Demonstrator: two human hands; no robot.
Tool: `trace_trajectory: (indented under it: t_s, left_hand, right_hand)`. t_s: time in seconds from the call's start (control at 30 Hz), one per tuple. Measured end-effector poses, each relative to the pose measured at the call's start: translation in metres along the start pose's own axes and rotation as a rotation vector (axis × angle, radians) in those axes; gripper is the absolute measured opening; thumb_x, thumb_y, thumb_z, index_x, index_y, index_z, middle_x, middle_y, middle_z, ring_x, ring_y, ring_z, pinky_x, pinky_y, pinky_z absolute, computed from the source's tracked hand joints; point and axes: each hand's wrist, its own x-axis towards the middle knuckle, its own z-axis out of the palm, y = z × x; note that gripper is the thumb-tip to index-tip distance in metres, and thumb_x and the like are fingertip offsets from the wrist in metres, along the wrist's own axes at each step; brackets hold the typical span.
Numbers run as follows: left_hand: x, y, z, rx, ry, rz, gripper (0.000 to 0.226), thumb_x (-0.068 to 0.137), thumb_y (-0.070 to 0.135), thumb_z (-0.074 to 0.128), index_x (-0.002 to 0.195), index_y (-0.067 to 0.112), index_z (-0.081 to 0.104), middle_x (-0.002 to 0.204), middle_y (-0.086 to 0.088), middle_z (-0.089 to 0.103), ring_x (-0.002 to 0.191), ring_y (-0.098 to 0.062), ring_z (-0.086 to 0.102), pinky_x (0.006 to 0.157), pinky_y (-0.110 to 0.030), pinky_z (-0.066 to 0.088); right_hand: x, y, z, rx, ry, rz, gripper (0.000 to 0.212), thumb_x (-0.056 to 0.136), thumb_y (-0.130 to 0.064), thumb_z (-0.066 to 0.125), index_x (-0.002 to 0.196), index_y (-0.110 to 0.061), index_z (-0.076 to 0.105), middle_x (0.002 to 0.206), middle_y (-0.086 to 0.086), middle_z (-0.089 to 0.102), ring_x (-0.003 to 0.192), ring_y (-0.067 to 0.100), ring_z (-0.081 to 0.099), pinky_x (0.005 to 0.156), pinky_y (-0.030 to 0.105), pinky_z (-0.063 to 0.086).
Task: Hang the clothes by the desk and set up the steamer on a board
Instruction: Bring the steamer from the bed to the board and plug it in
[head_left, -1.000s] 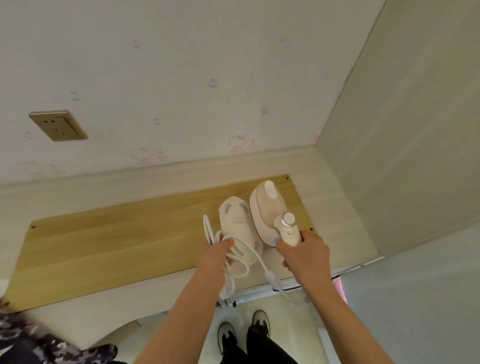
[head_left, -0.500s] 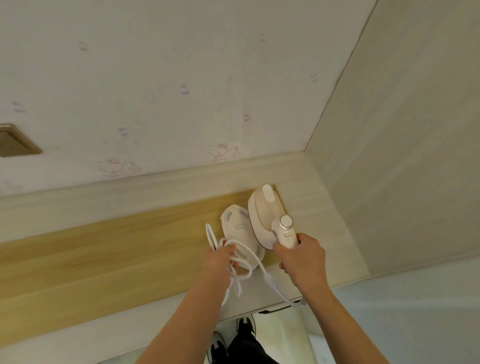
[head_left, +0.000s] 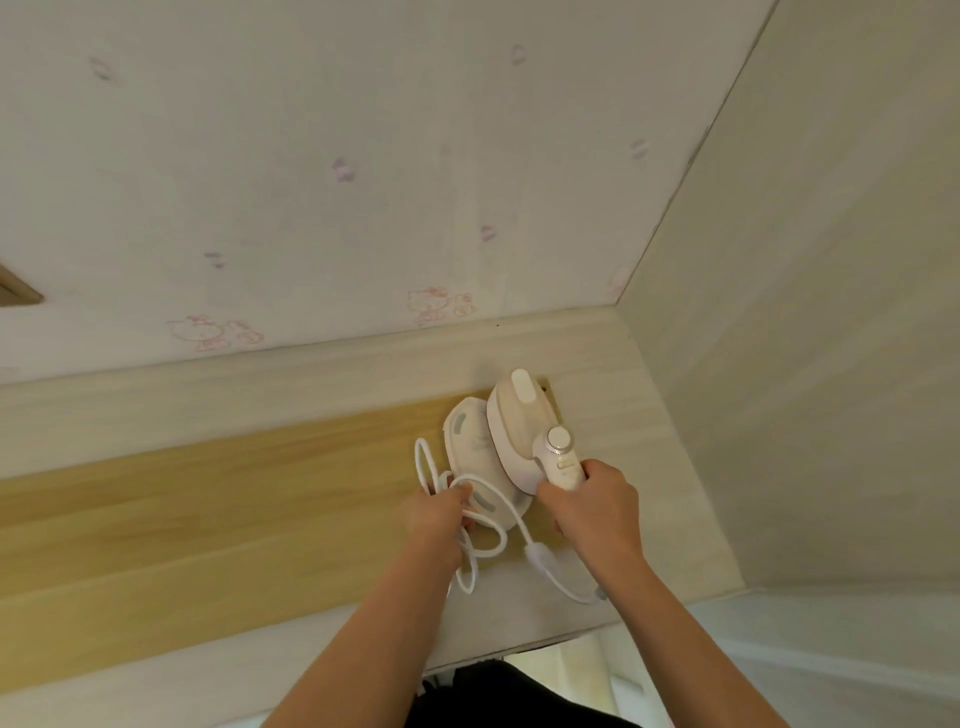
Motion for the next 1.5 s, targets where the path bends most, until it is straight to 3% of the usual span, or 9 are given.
trace_trajectory:
  t_s: [0.23,0.53,0.8,0.97,1.07,1.27,1.5]
  left_hand:
    - [-0.003,0.002,0.000,0.099,0.018,0.068,0.016,0.081,0.007,0.071,0.079,0.013,0.056,0.073,-0.011,0.061,0.059,-0.023,0.058,0.053,-0.031,0.048]
    - [-0.012,0.000,-0.019,0.202,0.046,0.171,0.015,0.080,0.008,0.068,0.092,0.010,0.060,0.079,-0.011,0.063,0.061,-0.023,0.060,0.059,-0.034,0.057]
    - [-0.023,0.007,-0.054,0.241,0.074,0.280,0.021,0.077,0.012,0.076,0.090,0.013,0.059,0.075,-0.006,0.061,0.059,-0.020,0.057,0.050,-0.029,0.047]
    - [-0.022,0.010,-0.083,0.287,0.076,0.362,0.022,0.079,0.018,0.076,0.093,0.016,0.058,0.079,-0.005,0.063,0.063,-0.024,0.061,0.060,-0.036,0.054]
    - [-0.022,0.011,-0.096,0.297,0.052,0.377,0.021,0.079,0.017,0.075,0.092,0.017,0.058,0.079,-0.005,0.062,0.065,-0.024,0.060,0.066,-0.041,0.056]
    - [-0.021,0.011,-0.110,0.292,0.002,0.362,0.024,0.079,0.014,0.075,0.098,0.010,0.060,0.081,-0.006,0.061,0.065,-0.022,0.058,0.053,-0.029,0.047]
    - [-0.022,0.011,-0.122,0.261,-0.051,0.337,0.027,0.078,0.012,0.076,0.100,0.007,0.062,0.082,-0.009,0.061,0.066,-0.022,0.058,0.056,-0.029,0.052]
  right_hand:
    - [0.003,0.009,0.009,-0.050,-0.030,-0.003,0.020,0.061,-0.032,0.066,0.072,-0.016,0.059,0.066,0.003,0.065,0.061,0.021,0.063,0.051,0.031,0.049]
    - [-0.001,0.012,0.010,-0.014,-0.063,-0.002,0.019,0.065,-0.029,0.068,0.072,-0.014,0.059,0.068,0.005,0.065,0.062,0.021,0.063,0.049,0.026,0.042]
    - [-0.014,0.007,0.024,0.001,-0.045,0.009,0.017,0.067,-0.026,0.068,0.073,-0.012,0.059,0.067,0.004,0.064,0.062,0.020,0.061,0.048,0.025,0.040]
    - [-0.025,0.004,0.043,-0.072,0.011,0.009,0.018,0.072,-0.028,0.068,0.080,-0.014,0.060,0.071,0.000,0.061,0.064,0.017,0.057,0.045,0.024,0.032]
    - [-0.030,0.004,0.052,-0.084,0.045,0.029,0.020,0.072,-0.029,0.068,0.082,-0.012,0.060,0.073,0.002,0.063,0.066,0.020,0.059,0.046,0.024,0.033]
    - [-0.034,0.003,0.059,-0.091,0.096,0.051,0.020,0.072,-0.028,0.067,0.081,-0.012,0.059,0.073,0.003,0.062,0.068,0.023,0.059,0.049,0.027,0.036]
    - [-0.036,0.000,0.060,-0.096,0.107,0.060,0.020,0.073,-0.029,0.068,0.081,-0.012,0.059,0.073,0.002,0.061,0.064,0.018,0.056,0.046,0.026,0.033]
